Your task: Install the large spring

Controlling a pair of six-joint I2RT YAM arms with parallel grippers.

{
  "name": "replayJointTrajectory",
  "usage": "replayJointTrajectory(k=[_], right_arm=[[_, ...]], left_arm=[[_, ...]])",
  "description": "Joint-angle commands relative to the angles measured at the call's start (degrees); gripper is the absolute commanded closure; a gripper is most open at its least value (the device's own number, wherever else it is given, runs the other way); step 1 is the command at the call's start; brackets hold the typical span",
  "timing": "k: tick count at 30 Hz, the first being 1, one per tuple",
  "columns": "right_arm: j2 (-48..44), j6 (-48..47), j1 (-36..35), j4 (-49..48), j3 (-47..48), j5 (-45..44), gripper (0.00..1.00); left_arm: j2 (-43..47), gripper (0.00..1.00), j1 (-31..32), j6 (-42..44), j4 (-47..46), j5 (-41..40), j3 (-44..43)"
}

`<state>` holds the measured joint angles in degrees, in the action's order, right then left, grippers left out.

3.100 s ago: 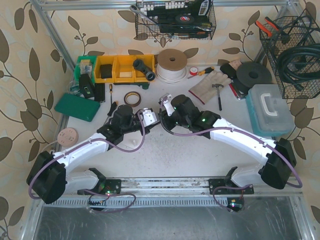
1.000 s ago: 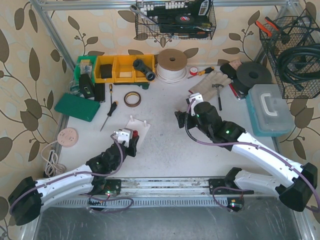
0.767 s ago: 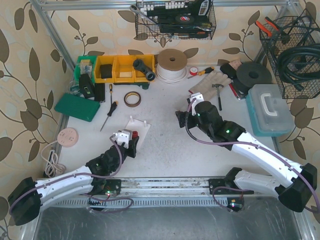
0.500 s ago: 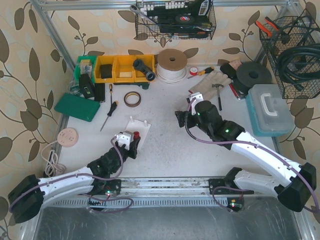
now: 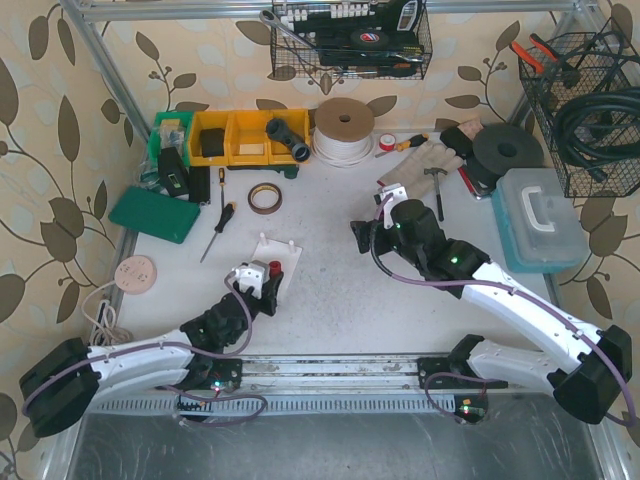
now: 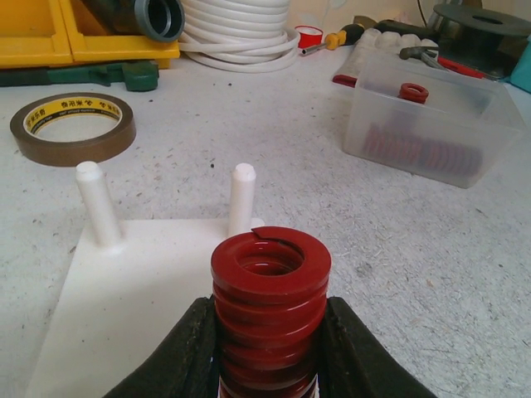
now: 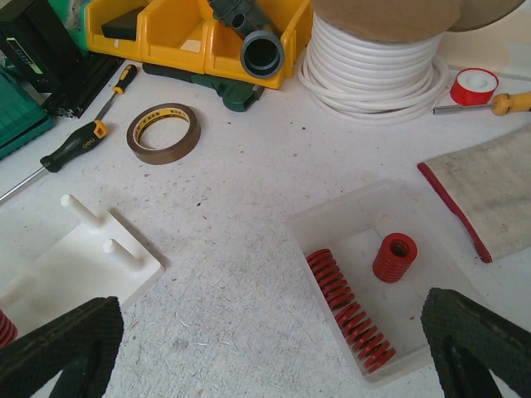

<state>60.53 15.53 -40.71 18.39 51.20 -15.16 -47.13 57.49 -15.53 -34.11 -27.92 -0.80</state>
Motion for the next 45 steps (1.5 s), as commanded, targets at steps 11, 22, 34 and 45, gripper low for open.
replayJointTrajectory(k=[11, 22, 34, 45], right_arm=[[1.4, -0.5, 0.5, -1.6, -0.5, 0.7, 0.03], [0.4, -1.0, 0.5, -1.0, -0.4, 1.1, 0.03], [1.3, -1.2, 0.5, -1.4, -0.3, 1.2, 0.03], [10.7, 4.1, 8.4, 1.6, 1.1, 0.4, 0.18]], left_arm=[[19.3, 1.0, 1.3, -3.6, 23.5, 1.2, 0.3], [-0.6, 0.86, 1.7, -5.0, 12.7, -0.3, -1.1], [11.1, 0.44, 1.7, -4.0, 21.0, -2.8, -1.9], [10.5, 0.19, 1.6, 5.2, 34.8, -14.2, -19.0]])
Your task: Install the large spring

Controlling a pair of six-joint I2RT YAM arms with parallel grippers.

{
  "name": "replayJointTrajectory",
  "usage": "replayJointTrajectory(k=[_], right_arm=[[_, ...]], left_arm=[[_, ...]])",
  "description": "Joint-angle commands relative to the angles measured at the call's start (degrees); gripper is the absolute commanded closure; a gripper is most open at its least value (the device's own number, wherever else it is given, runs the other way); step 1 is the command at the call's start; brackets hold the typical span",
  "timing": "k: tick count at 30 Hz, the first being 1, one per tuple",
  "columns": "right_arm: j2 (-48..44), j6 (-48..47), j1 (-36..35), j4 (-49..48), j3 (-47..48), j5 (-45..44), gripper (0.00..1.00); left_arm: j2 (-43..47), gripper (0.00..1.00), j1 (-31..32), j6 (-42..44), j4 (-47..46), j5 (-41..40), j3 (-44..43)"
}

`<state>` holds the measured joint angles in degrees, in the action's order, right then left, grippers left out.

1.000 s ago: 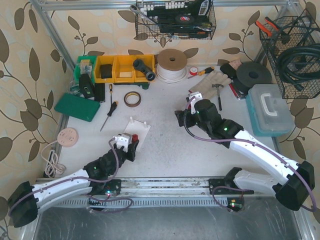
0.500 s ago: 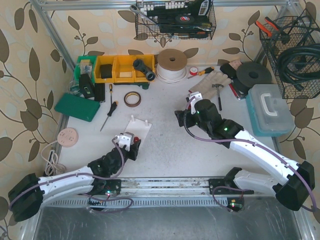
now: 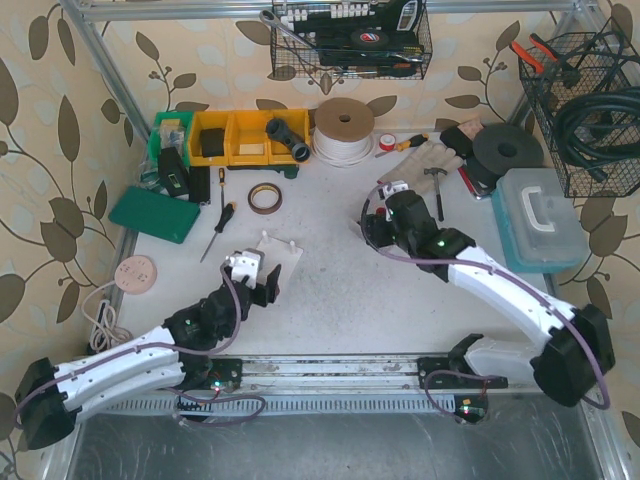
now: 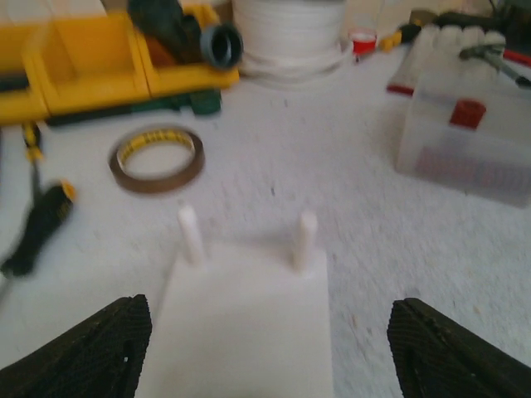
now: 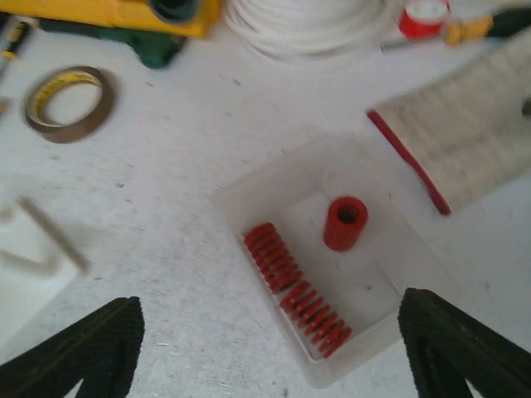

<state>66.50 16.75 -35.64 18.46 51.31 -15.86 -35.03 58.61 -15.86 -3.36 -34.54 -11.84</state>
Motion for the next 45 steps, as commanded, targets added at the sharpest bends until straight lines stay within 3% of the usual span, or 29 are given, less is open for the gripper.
replayJointTrajectory(k=[1, 5, 7, 10, 13, 25, 33, 42, 45], right_arm=[[6.4, 3.6, 4.2, 1.1, 1.1, 2.3, 0.23], [12.4, 9.2, 5.5, 0.3, 2.7, 0.0, 0.44], [15.8, 13.0, 5.6, 0.5, 4.1, -1.8, 0.46], [20.6, 18.7, 5.7, 0.6, 5.8, -4.6, 0.47], [24.7, 22.2, 6.0, 1.1, 7.7, -7.0, 0.46], [35.8, 29.5, 7.1, -2.1, 13.6, -10.9, 0.44], [41.0, 31.4, 7.2, 0.6, 18.6, -15.6, 0.42], [44.0, 28.1, 8.8, -0.1, 20.3, -14.8, 0.53], [44.3, 23.9, 8.9, -2.9, 20.3, -14.0, 0.61]], left_arm=[[-3.0, 0.17, 0.4, 6.9, 5.0, -8.2, -9.8], [-8.9, 0.03, -1.5, 5.9, 12.5, -11.8, -18.8], [-11.2, 0.02, -4.7, 3.9, 17.1, -10.7, -22.8], [-12.8, 0.02, -13.1, 0.4, 22.5, -2.2, -26.8], [-11.8, 0.02, -18.0, -2.3, 22.4, 4.2, -27.1], [-8.0, 0.04, -19.1, -7.9, 20.2, 8.7, -23.8], [-10.5, 0.05, -19.1, -8.6, 20.1, 10.5, -23.7], [-12.2, 0.07, -19.1, -9.5, 19.2, 12.2, -23.2], [-12.0, 0.09, -19.1, -9.6, 19.0, 12.7, -23.3]])
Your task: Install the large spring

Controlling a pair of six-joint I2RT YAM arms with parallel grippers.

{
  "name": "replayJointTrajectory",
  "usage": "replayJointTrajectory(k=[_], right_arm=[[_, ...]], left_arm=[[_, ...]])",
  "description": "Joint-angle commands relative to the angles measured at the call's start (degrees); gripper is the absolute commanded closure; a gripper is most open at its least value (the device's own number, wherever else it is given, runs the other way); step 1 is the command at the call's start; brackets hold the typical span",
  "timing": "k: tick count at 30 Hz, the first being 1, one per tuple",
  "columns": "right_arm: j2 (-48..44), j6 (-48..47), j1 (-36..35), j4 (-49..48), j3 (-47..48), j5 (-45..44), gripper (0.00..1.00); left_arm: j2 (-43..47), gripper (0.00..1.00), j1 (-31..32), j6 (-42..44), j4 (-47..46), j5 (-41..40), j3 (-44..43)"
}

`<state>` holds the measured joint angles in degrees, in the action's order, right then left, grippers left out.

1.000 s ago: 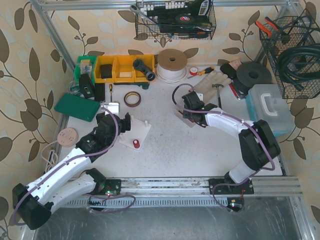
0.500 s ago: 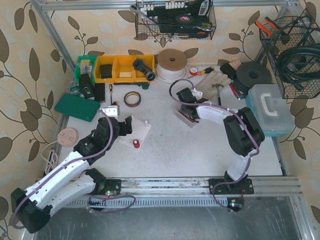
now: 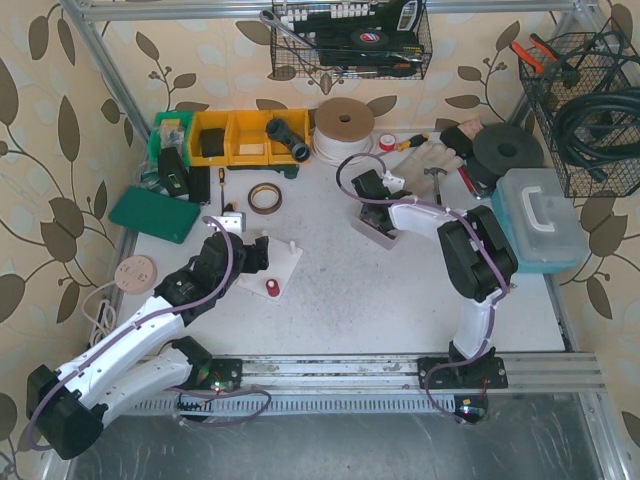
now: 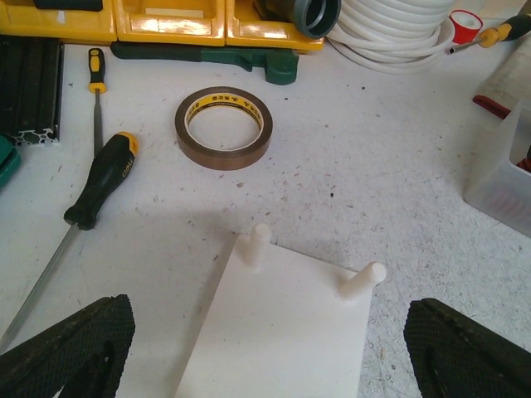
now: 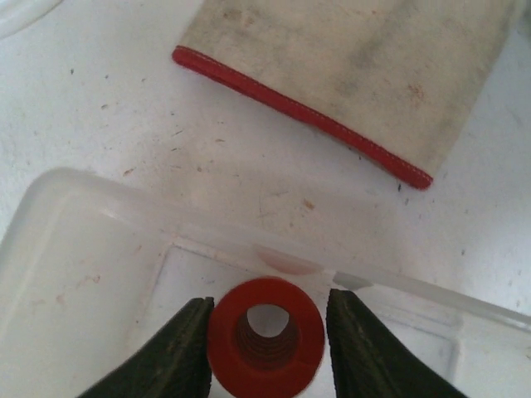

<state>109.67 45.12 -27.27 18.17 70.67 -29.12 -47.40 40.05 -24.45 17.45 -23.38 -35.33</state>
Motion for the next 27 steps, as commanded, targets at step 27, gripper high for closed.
replayJointTrajectory(k=[27], right_arm=[[-36.7, -67.6, 0.1, 12.3, -4.8, 50.8, 1.0]], left_arm=[[-5.8, 0.41, -0.6, 48.3, -7.9, 43.0, -12.0]])
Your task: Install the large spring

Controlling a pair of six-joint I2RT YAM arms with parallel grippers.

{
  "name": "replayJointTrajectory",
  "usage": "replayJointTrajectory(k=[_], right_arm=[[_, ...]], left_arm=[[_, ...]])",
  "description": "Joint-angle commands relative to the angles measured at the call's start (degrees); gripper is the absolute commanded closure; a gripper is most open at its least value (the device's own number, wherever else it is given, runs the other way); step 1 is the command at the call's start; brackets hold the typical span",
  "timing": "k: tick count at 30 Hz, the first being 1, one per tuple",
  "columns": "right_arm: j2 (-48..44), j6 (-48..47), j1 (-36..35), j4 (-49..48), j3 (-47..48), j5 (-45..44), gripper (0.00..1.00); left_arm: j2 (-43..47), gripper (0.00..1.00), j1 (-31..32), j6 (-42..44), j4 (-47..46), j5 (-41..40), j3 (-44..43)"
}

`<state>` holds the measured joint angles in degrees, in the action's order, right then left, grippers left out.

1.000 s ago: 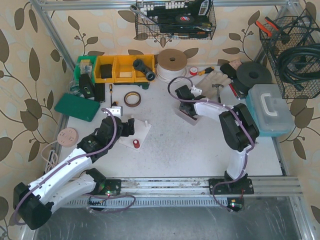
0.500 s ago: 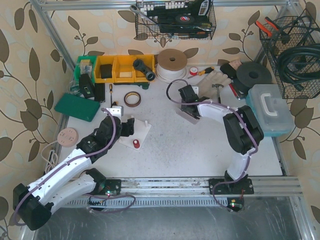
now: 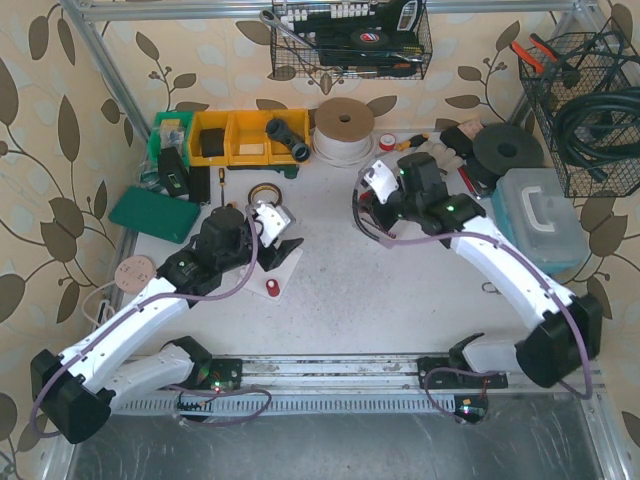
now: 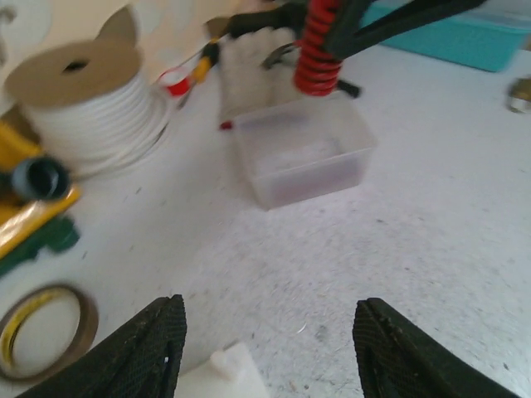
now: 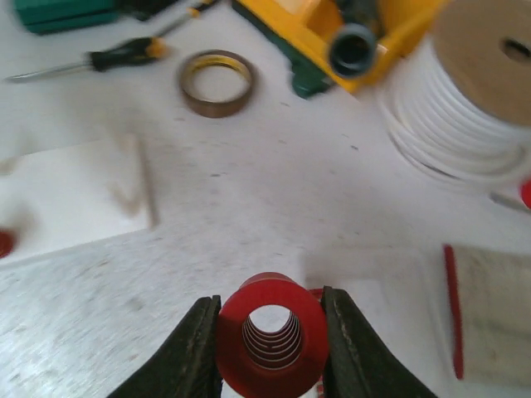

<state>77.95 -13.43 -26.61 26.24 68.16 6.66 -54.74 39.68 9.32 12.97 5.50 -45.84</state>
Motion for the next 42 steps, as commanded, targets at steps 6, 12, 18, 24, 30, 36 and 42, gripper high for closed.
replayJointTrajectory(k=[6, 12, 18, 24, 30, 36, 42], right_arm=[[-5.8, -13.7, -8.4, 5.8, -3.3, 14.6, 1.0], [-9.1, -17.7, -14.3, -4.4, -10.3, 9.5, 1.0], [-7.9, -17.8, -17.5, -7.2, -11.0, 3.1, 1.0], [-3.8, -6.1, -16.9, -5.2, -6.0, 7.1, 1.0], [-2.8, 9.7, -16.5, -10.6, -5.2, 10.6, 1.0], [-3.4, 5.6, -17.4, -10.2, -5.1, 13.6, 1.0], [-3.7, 0.4, -19.6, -7.7, -4.7, 13.1, 1.0]], left_arm=[[1.3, 0.3, -0.2, 24.3, 3.5, 16.3, -4.9], [0.3, 0.35, -0.7, -1.1, 5.4, 0.9, -10.7], [0.8, 0.41, -0.7, -14.3, 11.9, 5.8, -11.2], [6.4, 0.45, -0.7, 3.9, 3.4, 15.3, 0.0], [6.1, 0.41, -0.7, 13.9, -7.3, 12.0, 3.8], [-1.7, 0.38, -0.7, 20.0, -7.4, 17.1, 0.7], [-6.0, 0.41, -0.7, 23.2, -3.2, 21.3, -3.1]])
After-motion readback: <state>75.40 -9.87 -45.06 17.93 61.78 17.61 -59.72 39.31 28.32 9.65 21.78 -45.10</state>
